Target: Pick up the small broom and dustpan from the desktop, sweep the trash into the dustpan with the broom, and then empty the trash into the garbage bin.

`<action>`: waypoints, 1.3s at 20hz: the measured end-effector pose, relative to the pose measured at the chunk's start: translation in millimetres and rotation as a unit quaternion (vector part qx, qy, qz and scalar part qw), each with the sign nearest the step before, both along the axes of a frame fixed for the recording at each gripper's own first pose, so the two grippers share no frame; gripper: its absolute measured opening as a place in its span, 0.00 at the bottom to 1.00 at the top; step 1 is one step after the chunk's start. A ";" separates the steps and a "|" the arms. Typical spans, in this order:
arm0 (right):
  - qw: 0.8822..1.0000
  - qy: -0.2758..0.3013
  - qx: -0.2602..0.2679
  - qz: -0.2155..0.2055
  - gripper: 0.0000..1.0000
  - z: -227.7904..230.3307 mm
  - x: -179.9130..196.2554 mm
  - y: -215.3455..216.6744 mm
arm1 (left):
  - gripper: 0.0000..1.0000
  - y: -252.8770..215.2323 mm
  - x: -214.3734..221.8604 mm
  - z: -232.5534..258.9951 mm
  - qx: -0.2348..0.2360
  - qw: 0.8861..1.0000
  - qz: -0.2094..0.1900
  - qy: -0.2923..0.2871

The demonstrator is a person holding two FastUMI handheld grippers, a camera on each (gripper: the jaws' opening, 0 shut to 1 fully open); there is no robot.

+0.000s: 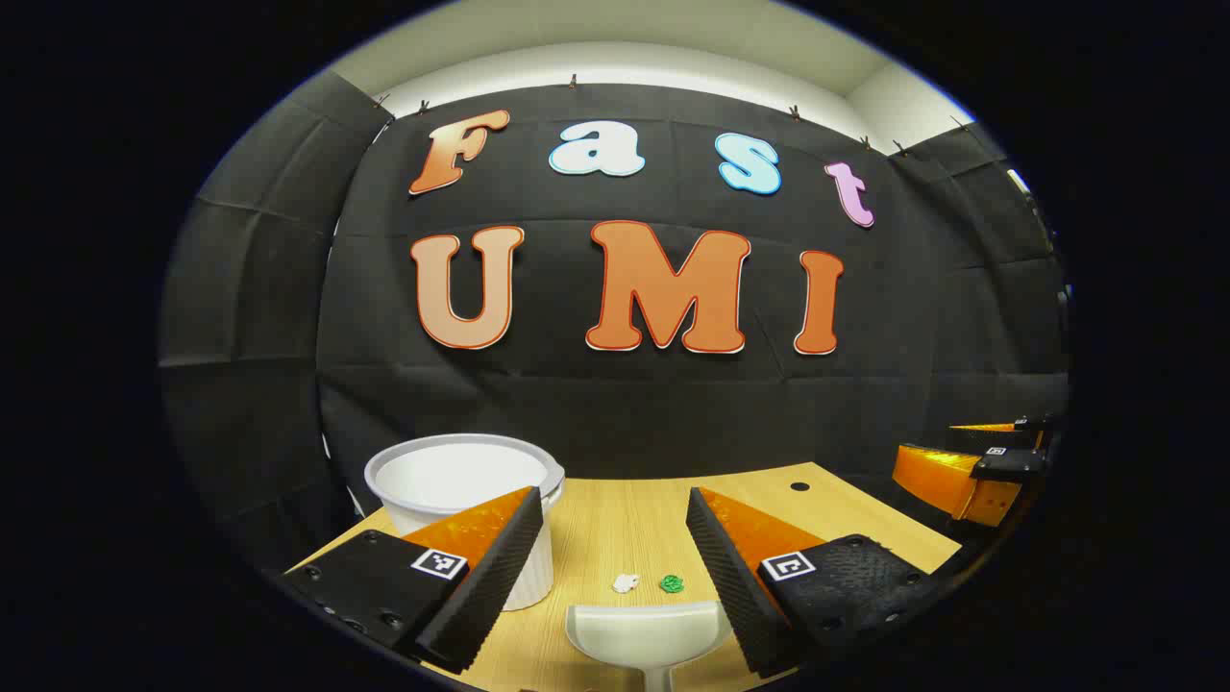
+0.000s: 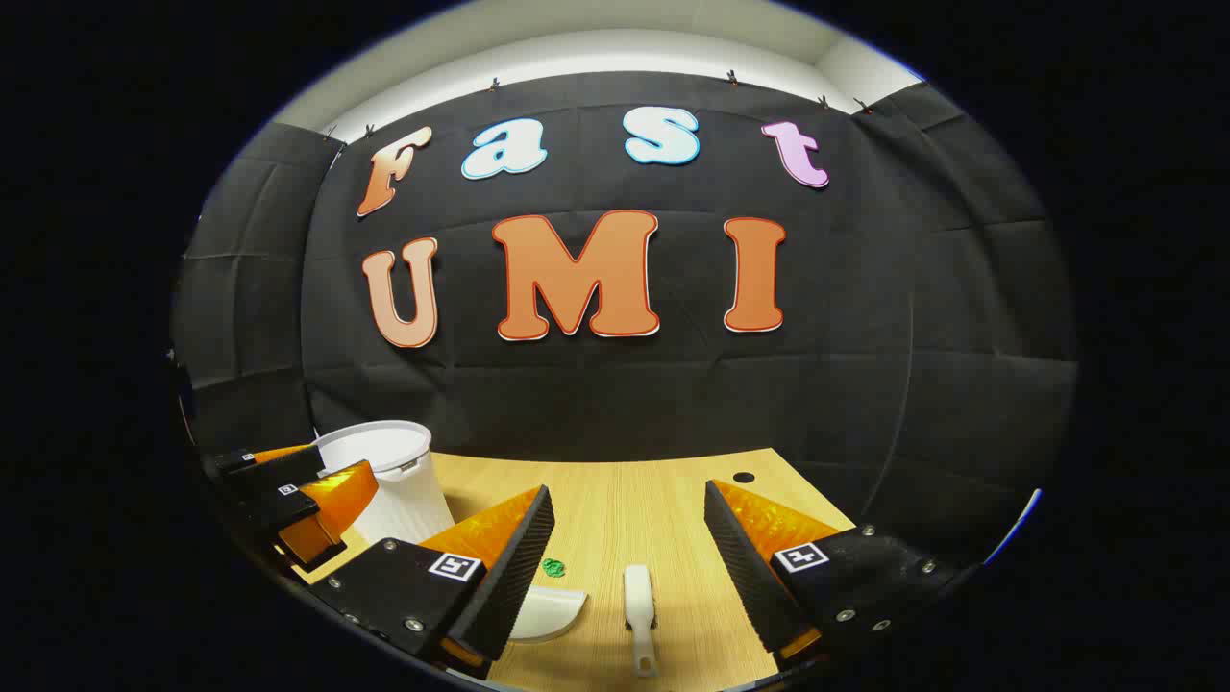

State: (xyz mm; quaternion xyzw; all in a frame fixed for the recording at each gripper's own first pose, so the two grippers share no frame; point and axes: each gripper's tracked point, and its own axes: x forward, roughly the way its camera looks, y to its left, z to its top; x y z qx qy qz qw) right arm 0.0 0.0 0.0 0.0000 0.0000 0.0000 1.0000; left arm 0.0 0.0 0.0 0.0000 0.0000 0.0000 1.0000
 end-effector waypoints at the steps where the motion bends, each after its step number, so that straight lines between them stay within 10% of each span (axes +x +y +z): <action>1: 1.000 0.001 0.000 0.000 0.95 -0.8 1.3 0.2 | 0.95 0.9 -0.7 -1.5 0.001 1.000 0.001 0.001; 26: 1.000 0.019 -0.005 -0.004 0.95 -11.3 4.9 -3.4 | 0.95 -4.7 4.6 -19.9 0.019 1.000 -0.009 0.023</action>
